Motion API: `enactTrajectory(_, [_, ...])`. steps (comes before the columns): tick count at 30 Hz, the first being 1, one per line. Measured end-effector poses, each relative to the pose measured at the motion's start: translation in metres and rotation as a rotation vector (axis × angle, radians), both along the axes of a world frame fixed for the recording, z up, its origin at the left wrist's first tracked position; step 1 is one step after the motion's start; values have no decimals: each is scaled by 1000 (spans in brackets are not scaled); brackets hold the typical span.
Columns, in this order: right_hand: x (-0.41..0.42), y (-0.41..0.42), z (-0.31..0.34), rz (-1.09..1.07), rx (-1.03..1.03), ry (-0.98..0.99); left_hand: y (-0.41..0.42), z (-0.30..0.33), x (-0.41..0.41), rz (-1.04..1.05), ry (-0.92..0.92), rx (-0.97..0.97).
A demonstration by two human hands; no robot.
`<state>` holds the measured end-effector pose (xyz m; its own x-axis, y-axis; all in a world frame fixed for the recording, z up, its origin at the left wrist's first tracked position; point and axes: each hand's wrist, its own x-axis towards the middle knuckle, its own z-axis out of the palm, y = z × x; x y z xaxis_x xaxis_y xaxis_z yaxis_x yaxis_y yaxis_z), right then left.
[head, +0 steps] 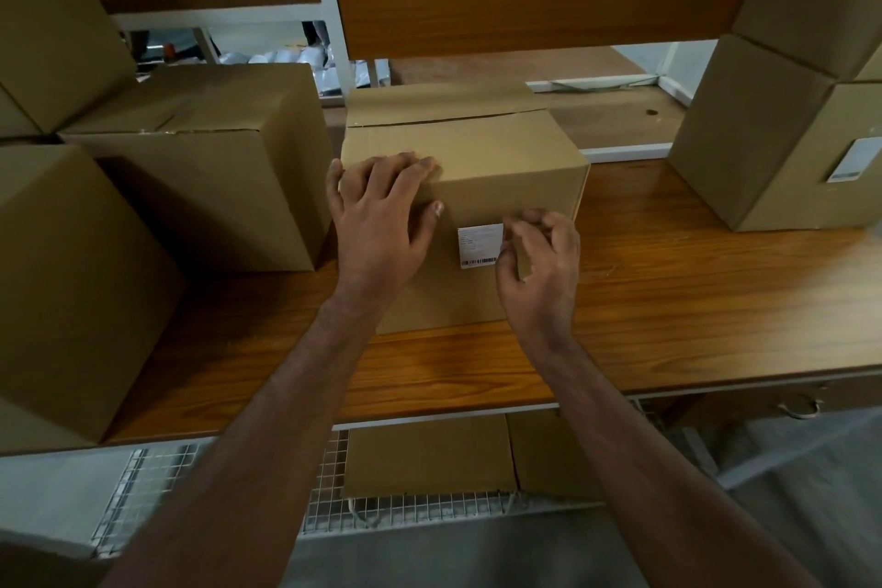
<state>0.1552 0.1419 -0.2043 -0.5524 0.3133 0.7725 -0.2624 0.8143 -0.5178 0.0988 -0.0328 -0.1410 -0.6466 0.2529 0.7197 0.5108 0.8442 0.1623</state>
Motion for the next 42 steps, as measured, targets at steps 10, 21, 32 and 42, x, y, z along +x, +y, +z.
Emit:
enactTrajectory(10, [-5,-7,1,-60,-38,5,0,0,2,-1,3,1])
enactTrajectory(21, [-5,-9,-2,-71,-97,13,0,-1,0,-1,15,-2])
enactTrajectory(32, [-1,-11,-3,-55,-144,-11,-1,-2,0,-11,17,5])
enactTrajectory(42, [-1,-14,-4,-74,-119,-6,-1,-3,0,-5,27,8])
